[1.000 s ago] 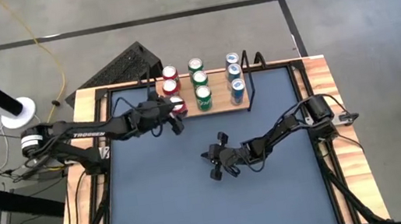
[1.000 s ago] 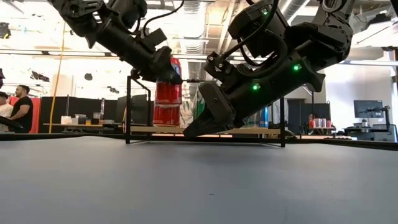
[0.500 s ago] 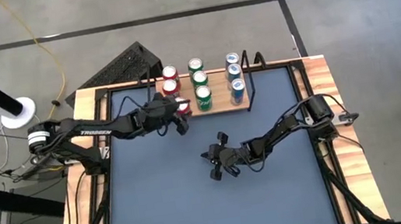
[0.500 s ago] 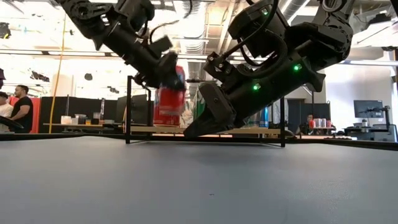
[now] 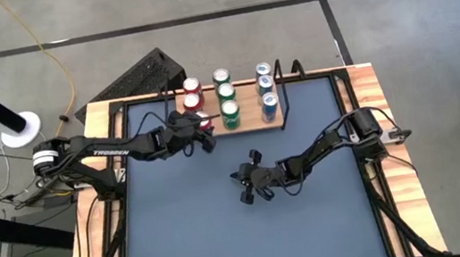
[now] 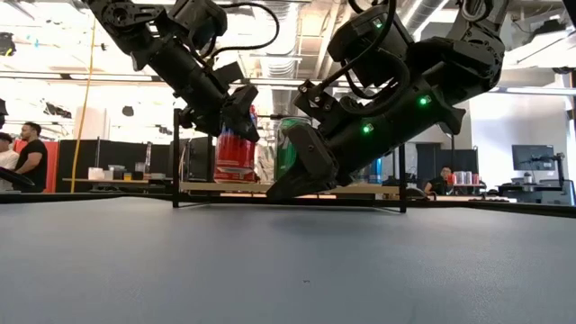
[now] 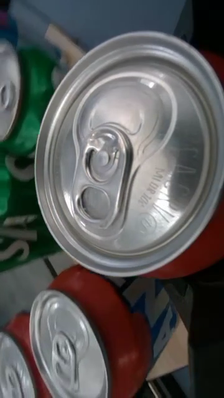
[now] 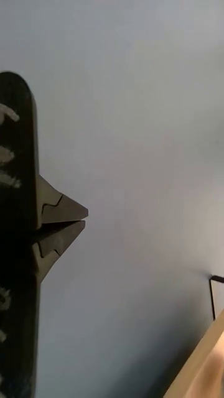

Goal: Place canned beverage on shelf
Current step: Put the red soda can on the shelf aligned with the other red soda cans

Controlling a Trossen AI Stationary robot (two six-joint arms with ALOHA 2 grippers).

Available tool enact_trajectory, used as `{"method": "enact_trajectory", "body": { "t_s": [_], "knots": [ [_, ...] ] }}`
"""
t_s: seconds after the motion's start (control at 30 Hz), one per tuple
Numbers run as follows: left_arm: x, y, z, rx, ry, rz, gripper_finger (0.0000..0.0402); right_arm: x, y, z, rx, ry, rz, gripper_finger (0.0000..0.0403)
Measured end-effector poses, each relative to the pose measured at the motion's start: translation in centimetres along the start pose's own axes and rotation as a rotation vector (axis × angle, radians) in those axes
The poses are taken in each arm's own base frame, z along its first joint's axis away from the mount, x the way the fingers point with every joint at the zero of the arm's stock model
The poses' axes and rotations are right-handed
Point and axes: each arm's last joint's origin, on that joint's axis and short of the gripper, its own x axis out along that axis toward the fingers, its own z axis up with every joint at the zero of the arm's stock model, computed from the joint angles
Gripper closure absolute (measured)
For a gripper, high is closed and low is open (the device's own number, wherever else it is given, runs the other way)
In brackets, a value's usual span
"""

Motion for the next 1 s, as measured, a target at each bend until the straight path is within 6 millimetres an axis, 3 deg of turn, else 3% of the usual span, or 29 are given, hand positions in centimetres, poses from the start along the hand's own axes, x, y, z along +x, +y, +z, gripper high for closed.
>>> {"method": "enact_trajectory", "body": {
  "t_s": [0.5,0.77,1.0],
  "knots": [
    [2.6,-0.1,-1.8,-0.022,0.021,0.096,0.0123,0.0,0.1,0.0,0.0,0.003,0.019,0.0403],
    [2.6,-0.1,-1.8,-0.026,0.025,0.092,0.0121,0.0,0.1,-0.1,-0.005,0.011,0.018,0.0403],
    [2.6,-0.1,-2.3,-0.009,0.067,0.059,0.0021,0.0,0.1,-0.1,-0.01,0.011,0.018,0.0403]
  ]
}}
